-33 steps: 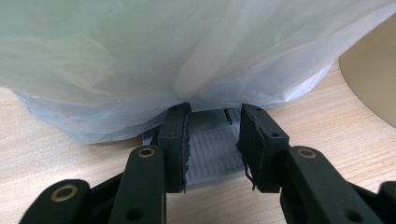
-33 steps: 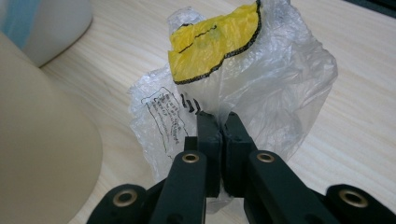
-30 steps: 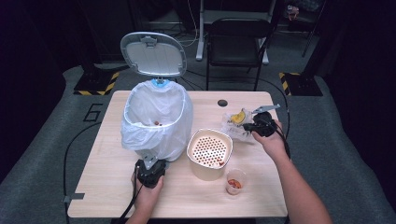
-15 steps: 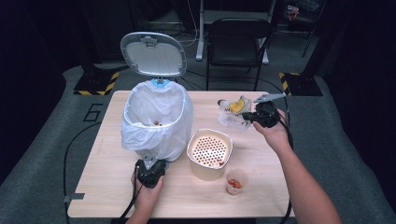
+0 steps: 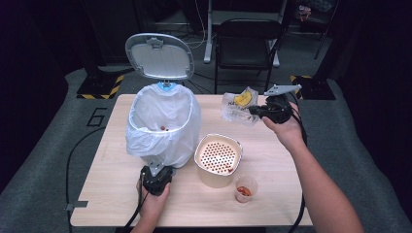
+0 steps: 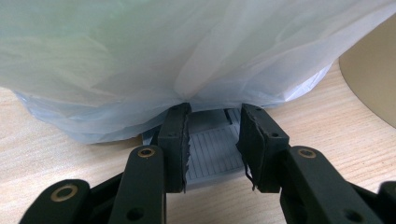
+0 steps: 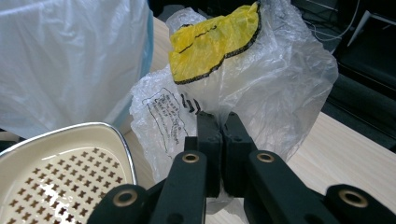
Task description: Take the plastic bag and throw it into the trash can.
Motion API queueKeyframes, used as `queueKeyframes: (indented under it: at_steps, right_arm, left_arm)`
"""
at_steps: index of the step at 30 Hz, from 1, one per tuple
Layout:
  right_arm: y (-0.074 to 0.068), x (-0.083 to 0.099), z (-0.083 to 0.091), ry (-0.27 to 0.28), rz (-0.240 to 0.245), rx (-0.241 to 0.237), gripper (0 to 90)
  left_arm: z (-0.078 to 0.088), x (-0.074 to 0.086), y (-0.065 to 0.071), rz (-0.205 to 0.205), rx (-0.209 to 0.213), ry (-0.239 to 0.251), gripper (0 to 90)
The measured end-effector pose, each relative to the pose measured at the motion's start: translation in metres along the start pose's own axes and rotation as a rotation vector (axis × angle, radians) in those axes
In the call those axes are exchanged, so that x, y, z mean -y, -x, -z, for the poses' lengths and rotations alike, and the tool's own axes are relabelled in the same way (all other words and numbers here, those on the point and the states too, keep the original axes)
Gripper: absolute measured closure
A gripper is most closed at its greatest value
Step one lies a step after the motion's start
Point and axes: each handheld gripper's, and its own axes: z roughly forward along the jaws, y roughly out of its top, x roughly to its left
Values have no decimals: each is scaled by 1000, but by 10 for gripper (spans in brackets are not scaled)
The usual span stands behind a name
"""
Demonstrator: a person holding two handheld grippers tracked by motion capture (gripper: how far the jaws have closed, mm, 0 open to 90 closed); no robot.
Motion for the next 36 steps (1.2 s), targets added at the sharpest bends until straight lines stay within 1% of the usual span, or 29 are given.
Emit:
queueKeyframes:
  at_steps: [1,2,7,8,9,11,15,16,17,21,27,32,36]
  right_arm:
    - [-1,-2,1,0,-3,-8,884]
    - [-2,-3,2,13,0,-13,884]
    - [-5,-8,6,21,37,-39,884]
    - [-6,-9,7,23,37,-45,884]
    - [-6,-10,8,35,48,-55,884]
    - [-7,-12,10,37,53,-62,884]
    - [-10,-15,14,54,73,-101,884]
    - [-11,-16,15,68,71,-117,884]
    - [-12,-17,16,69,69,-127,884]
    - [-19,-24,19,87,110,-164,884]
    - [-32,-35,22,111,139,-213,884]
    - [-46,-45,25,120,164,-249,884]
    - [-53,-51,28,126,184,-269,884]
  left_arm:
    - [0,0,0,0,0,-1,632]
    - [0,0,0,0,0,-1,632]
    - [0,0,0,-2,0,-2,632]
    - [0,0,0,-2,0,-2,632]
    - [0,0,0,-1,0,-1,632]
    - [0,0,0,-2,0,-2,632]
    - [0,0,0,-2,0,-2,631]
    - [0,0,0,-2,0,-2,632]
    - [0,0,0,-2,0,-2,632]
    - [0,0,0,-2,0,-1,632]
    - [0,0,0,-1,1,-3,632]
    - [0,0,0,2,1,-1,632]
    - [0,0,0,-1,3,-5,632]
